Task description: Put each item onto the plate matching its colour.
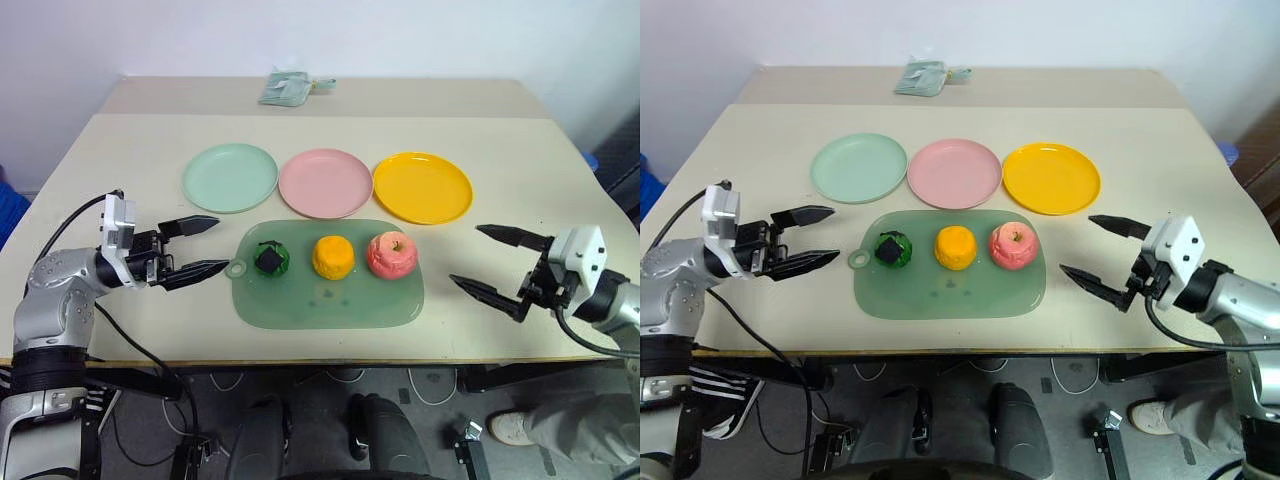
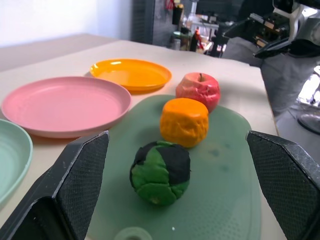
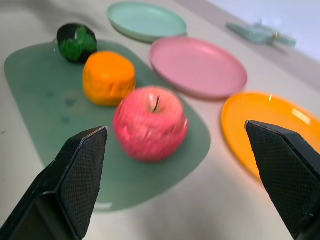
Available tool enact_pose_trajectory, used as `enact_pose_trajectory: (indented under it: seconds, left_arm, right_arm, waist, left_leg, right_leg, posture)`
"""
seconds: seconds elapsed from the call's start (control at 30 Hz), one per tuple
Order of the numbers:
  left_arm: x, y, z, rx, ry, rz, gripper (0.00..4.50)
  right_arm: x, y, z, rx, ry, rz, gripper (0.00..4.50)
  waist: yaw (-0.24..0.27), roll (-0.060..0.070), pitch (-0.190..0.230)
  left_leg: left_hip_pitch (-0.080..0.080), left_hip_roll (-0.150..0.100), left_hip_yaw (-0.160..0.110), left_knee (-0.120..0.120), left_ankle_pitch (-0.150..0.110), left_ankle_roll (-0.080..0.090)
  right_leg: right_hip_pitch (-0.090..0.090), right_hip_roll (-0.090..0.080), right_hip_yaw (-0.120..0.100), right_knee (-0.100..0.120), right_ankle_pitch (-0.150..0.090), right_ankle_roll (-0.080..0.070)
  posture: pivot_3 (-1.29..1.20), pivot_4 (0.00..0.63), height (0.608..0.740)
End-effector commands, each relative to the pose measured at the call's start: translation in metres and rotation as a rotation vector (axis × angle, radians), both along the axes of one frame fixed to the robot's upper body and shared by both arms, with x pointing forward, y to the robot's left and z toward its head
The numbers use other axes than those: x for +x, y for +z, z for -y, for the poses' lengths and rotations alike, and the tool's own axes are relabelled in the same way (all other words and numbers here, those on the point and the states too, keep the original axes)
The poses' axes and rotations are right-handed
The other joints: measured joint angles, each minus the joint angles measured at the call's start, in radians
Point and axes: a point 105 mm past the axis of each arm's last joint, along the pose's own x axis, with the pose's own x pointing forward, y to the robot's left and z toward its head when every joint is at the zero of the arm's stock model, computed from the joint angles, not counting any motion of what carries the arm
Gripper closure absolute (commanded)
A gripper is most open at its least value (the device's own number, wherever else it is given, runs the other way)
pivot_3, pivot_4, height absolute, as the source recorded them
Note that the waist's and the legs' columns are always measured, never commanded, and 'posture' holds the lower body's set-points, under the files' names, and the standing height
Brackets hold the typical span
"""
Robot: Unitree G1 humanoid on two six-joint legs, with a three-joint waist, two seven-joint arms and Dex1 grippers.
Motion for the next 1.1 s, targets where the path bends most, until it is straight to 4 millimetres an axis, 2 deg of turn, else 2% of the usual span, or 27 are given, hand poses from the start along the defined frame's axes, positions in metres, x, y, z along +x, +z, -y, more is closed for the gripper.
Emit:
enact_pose_trajectory:
  seconds: [0.03,0.3,0.43,0.57,0.67,0.77,0.9,0.97,1.1]
  left_arm:
    - [0.0,0.008,-0.002,-0.014,0.021,0.048,0.0]
    - [0.0,0.018,-0.011,-0.022,0.051,0.07,0.0]
    - [0.002,0.025,-0.015,-0.04,0.068,0.069,0.0]
    - [0.009,0.022,-0.019,-0.064,0.098,0.043,0.0]
    - [0.011,0.018,-0.01,-0.044,0.057,0.015,0.0]
    - [0.017,0.014,-0.002,-0.007,0.03,0.01,0.0]
    - [0.026,0.011,0.008,-0.022,0.004,0.0,0.0]
    - [0.03,0.007,0.018,-0.037,-0.017,-0.013,0.0]
    - [0.035,-0.017,0.039,0.025,-0.059,-0.026,0.0]
  right_arm:
    - [0.003,0.005,0.001,-0.024,0.008,0.025,0.01]
    - [0.013,0.004,-0.012,-0.01,0.039,0.04,0.01]
    - [0.018,0.01,-0.024,0.002,0.065,0.071,0.01]
    - [0.026,0.018,-0.038,0.014,0.067,0.098,0.01]
    - [0.026,0.033,-0.048,0.05,0.079,0.123,0.01]
    - [0.022,0.04,-0.055,0.045,0.085,0.153,0.01]
    - [0.015,0.041,-0.073,0.029,0.121,0.141,0.01]
    - [0.014,0.039,-0.074,0.022,0.126,0.11,0.01]
    - [0.009,0.035,-0.081,0.004,0.128,0.008,0.01]
  waist:
    - [0.001,0.0,0.0]
    - [-0.001,0.0,0.0]
    - [-0.001,0.0,0.0]
    - [0.0,0.0,0.0]
    - [0.001,0.0,0.0]
    - [0.004,0.0,0.0]
    - [0.001,0.0,0.0]
    - [0.001,0.0,0.0]
    - [0.001,0.0,0.0]
  left_leg:
    - [0.0,0.0,0.0,0.0,0.0,0.0]
    - [0.0,0.0,0.0,0.0,0.0,0.0]
    - [0.0,0.0,0.0,0.0,0.0,0.0]
    - [0.0,0.0,0.0,0.0,0.0,0.0]
    - [0.0,0.0,0.0,0.0,0.0,0.0]
    - [-0.001,0.0,0.0,0.0,0.0,0.0]
    - [-0.001,0.0,0.0,0.0,0.0,0.0]
    - [-0.001,0.0,0.0,0.0,0.0,0.0]
    - [-0.001,0.0,0.0,0.0,0.0,0.0]
  right_leg:
    - [0.0,0.0,0.0,0.0,0.0,0.0]
    - [0.0,0.0,0.0,0.0,0.0,0.0]
    - [0.0,0.0,0.0,0.0,0.0,0.0]
    - [0.0,0.0,0.0,0.0,0.0,0.0]
    - [0.0,0.0,0.0,0.0,0.0,0.0]
    - [0.0,0.0,0.0,0.0,0.0,0.001]
    - [0.0,0.0,0.0,0.0,0.0,0.0]
    - [0.0,0.0,0.0,0.0,0.0,0.001]
    - [0.0,0.0,0.0,0.0,0.0,0.001]
  posture:
    - [0.0,0.15,0.74]
    - [0.0,0.15,0.74]
    - [0.0,0.15,0.74]
    - [0.0,0.15,0.74]
    - [0.0,0.15,0.74]
    - [0.0,0.15,0.74]
    - [0.0,0.15,0.74]
    - [0.0,0.15,0.74]
    - [0.0,0.15,0.74]
